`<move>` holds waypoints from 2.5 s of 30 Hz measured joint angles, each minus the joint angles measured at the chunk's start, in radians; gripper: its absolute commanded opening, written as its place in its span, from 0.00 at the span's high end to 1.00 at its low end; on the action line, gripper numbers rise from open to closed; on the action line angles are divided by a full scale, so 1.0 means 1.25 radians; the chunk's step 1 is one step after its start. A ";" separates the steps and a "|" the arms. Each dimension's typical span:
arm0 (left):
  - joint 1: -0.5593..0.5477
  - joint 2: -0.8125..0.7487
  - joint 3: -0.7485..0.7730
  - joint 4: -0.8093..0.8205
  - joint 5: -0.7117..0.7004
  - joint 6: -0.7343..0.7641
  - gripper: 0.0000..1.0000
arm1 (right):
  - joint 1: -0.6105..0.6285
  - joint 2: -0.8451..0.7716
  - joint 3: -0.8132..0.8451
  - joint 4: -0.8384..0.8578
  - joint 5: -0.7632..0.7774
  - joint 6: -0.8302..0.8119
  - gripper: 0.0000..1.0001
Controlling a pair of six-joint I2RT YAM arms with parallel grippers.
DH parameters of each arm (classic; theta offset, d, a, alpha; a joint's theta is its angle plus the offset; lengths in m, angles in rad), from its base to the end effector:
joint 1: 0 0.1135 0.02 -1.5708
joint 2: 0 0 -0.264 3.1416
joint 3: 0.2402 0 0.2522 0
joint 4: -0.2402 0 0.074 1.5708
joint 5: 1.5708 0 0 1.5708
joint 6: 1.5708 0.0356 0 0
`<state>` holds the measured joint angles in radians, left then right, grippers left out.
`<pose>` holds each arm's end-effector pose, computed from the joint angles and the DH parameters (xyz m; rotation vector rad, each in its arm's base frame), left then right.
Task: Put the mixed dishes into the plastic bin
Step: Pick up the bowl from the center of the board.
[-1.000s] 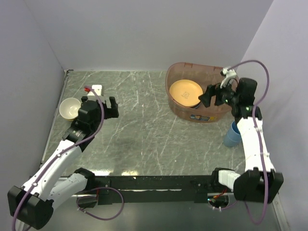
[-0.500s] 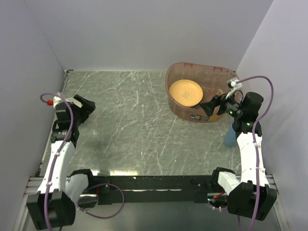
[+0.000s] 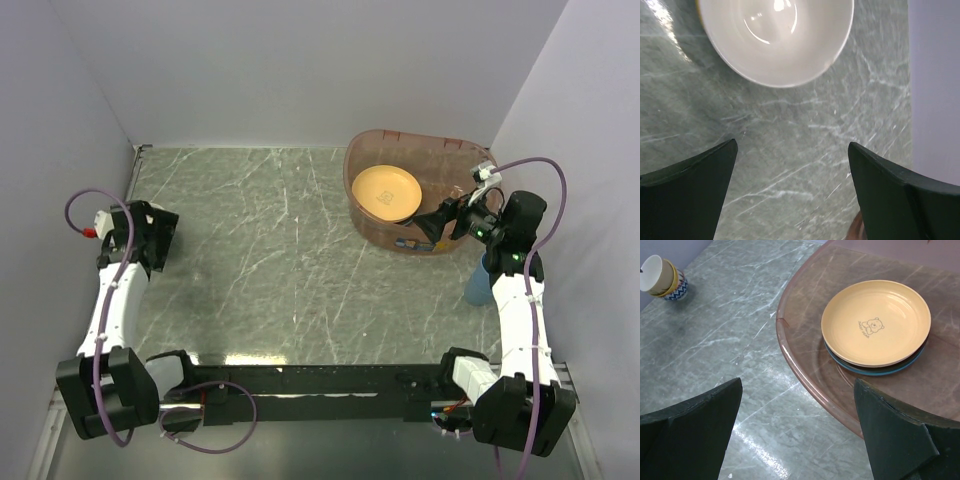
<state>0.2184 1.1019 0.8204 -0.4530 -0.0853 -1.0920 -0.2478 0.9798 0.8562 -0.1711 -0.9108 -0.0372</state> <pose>0.2277 0.0536 0.2652 -1.4528 1.8182 -0.3474 0.2154 -0.0255 0.3342 -0.4318 1.7415 0.6399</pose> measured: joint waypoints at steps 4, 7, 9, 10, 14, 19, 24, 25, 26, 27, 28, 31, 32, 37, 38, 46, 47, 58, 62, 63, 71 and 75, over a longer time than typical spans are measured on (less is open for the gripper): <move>0.015 0.015 0.018 -0.016 -0.035 -0.034 0.05 | 0.000 0.003 0.000 0.000 0.000 0.000 0.00; 0.031 0.035 0.018 -0.020 -0.039 -0.053 0.07 | 0.000 0.007 0.000 0.000 0.000 0.000 0.00; 0.039 0.058 0.019 -0.021 -0.039 -0.063 0.09 | 0.000 0.007 0.000 0.000 0.000 0.000 0.00; 0.043 0.070 0.019 -0.020 -0.038 -0.066 0.09 | 0.000 0.008 0.000 0.000 0.000 0.000 0.00; 0.057 0.111 0.022 -0.018 -0.033 -0.079 0.13 | 0.000 0.008 0.000 0.000 0.000 0.000 0.00; 0.073 0.128 0.022 -0.016 -0.028 -0.087 0.19 | 0.000 0.009 0.000 0.000 0.000 0.000 0.00; 0.084 0.133 0.023 -0.011 -0.027 -0.094 0.23 | 0.000 0.009 0.000 0.000 0.000 0.000 0.00; 0.087 0.135 0.023 -0.010 -0.026 -0.096 0.24 | 0.000 0.009 0.000 0.000 0.000 0.000 0.00; 0.088 0.136 0.023 -0.009 -0.026 -0.097 0.25 | 0.000 0.009 0.000 0.000 0.000 -0.001 0.00; 0.091 0.138 0.023 -0.007 -0.025 -0.099 0.26 | 0.000 0.009 0.000 0.000 0.000 -0.001 0.00; 0.093 0.139 0.023 -0.004 -0.025 -0.099 0.28 | 0.000 0.009 0.000 0.000 0.000 -0.001 0.00; 0.101 0.147 0.026 0.003 -0.019 -0.100 0.32 | 0.000 0.009 0.000 0.000 0.000 -0.001 0.00; 0.104 0.152 0.027 0.007 -0.017 -0.100 0.33 | 0.000 0.009 0.000 0.000 0.000 -0.001 0.00; 0.117 0.181 0.036 0.020 -0.007 -0.103 0.39 | 0.000 0.009 0.000 0.000 0.000 -0.001 0.00; 0.119 0.189 0.039 0.023 -0.004 -0.103 0.40 | 0.000 0.009 0.000 -0.001 0.000 -0.001 0.00; 0.133 0.224 0.044 0.042 0.029 -0.110 0.55 | 0.000 0.009 0.000 -0.001 0.001 -0.002 0.00; 0.134 0.226 0.044 0.044 0.031 -0.113 0.56 | 0.000 0.009 0.000 -0.001 0.001 -0.004 0.00; 0.159 0.232 0.044 0.063 0.053 -0.126 0.92 | 0.000 0.009 0.000 -0.001 0.004 -0.004 0.00; 0.161 0.231 0.044 0.059 0.066 -0.126 0.96 | 0.000 0.009 0.000 -0.001 0.004 -0.004 0.00; 0.162 0.231 0.044 0.059 0.069 -0.126 0.96 | 0.000 0.009 0.000 -0.001 0.004 -0.004 0.00; 0.172 0.212 0.044 0.056 0.085 -0.126 0.98 | 0.000 0.009 0.000 -0.001 0.004 -0.004 0.00; 0.176 0.196 0.044 0.054 0.100 -0.126 0.99 | 0.000 0.009 0.000 -0.001 0.005 -0.004 0.00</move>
<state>0.4381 1.3464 0.8757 -0.3855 0.0395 -1.2499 -0.2478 0.9913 0.8562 -0.1722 -0.9043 -0.0425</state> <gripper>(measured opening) 0.114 0.997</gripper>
